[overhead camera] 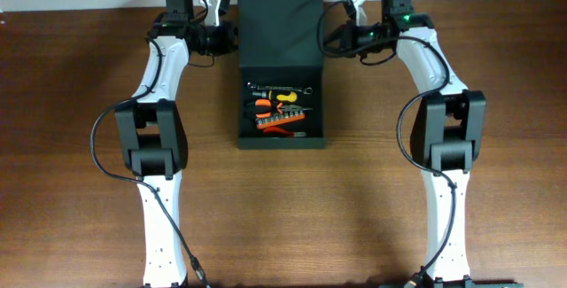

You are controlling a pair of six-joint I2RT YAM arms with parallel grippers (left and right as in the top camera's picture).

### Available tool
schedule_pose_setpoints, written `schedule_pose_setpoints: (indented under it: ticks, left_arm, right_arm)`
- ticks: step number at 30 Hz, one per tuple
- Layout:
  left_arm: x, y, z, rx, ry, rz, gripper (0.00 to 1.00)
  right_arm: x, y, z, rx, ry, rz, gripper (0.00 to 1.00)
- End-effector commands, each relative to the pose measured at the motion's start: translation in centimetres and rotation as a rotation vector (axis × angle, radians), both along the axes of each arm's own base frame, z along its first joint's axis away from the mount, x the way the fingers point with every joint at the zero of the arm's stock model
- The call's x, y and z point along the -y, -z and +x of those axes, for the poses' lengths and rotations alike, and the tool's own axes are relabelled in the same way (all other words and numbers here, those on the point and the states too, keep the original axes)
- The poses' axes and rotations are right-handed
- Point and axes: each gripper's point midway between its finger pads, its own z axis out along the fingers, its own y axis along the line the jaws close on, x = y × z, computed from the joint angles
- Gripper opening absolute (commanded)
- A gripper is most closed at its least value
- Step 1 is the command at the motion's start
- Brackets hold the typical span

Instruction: Pack container

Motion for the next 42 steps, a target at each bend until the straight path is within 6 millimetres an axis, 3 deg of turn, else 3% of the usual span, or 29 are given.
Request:
schedule_pose_setpoints:
  ticks: [1, 8, 13, 18, 25, 31, 34, 37, 40, 42]
  left_arm:
    - [0.6, -7.2, -0.6, 0.098, 0.026, -0.030, 0.02]
    - [-0.3, -12.7, -3.5, 0.168, 0.051, 0.098, 0.02]
    - [-0.8, -16.3, -7.2, 0.144, 0.074, 0.150, 0.02]
    - [-2.6, -19.0, -11.6, 0.111, 0.069, 0.289, 0.02]
    - [-5.6, -25.1, -15.9, 0.192, -0.035, 0.462, 0.02]
    - [-8.9, -32.4, -17.6, 0.391, -0.234, 0.595, 0.02]
    - [-10.3, -34.6, -18.7, 0.442, -0.304, 0.646, 0.02]
    - [-12.6, -35.1, -19.6, 0.429, -0.393, 0.750, 0.08]
    - [-15.2, -35.1, -20.3, 0.396, -0.482, 0.865, 0.26]
    - [-16.4, -35.4, -20.9, 0.383, -0.525, 0.914, 0.30]
  right_arm:
    - [-0.4, -8.5, -0.4, 0.156, -0.018, 0.009, 0.04]
    - [-0.1, -12.5, -2.6, 0.233, -0.014, -0.132, 0.04]
    - [-0.4, -15.4, -5.8, 0.269, -0.031, -0.255, 0.04]
    - [0.1, -19.4, -9.6, 0.349, -0.026, -0.429, 0.04]
    - [1.8, -29.3, -15.2, 0.599, 0.107, -0.620, 0.04]
    - [4.8, -37.1, -20.4, 0.793, 0.287, -0.697, 0.04]
    - [6.3, -38.7, -22.3, 0.793, 0.364, -0.693, 0.04]
    - [8.1, -38.9, -23.6, 0.756, 0.436, -0.726, 0.04]
    - [9.6, -38.5, -24.6, 0.703, 0.494, -0.759, 0.04]
    - [10.2, -38.3, -25.3, 0.685, 0.497, -0.769, 0.04]
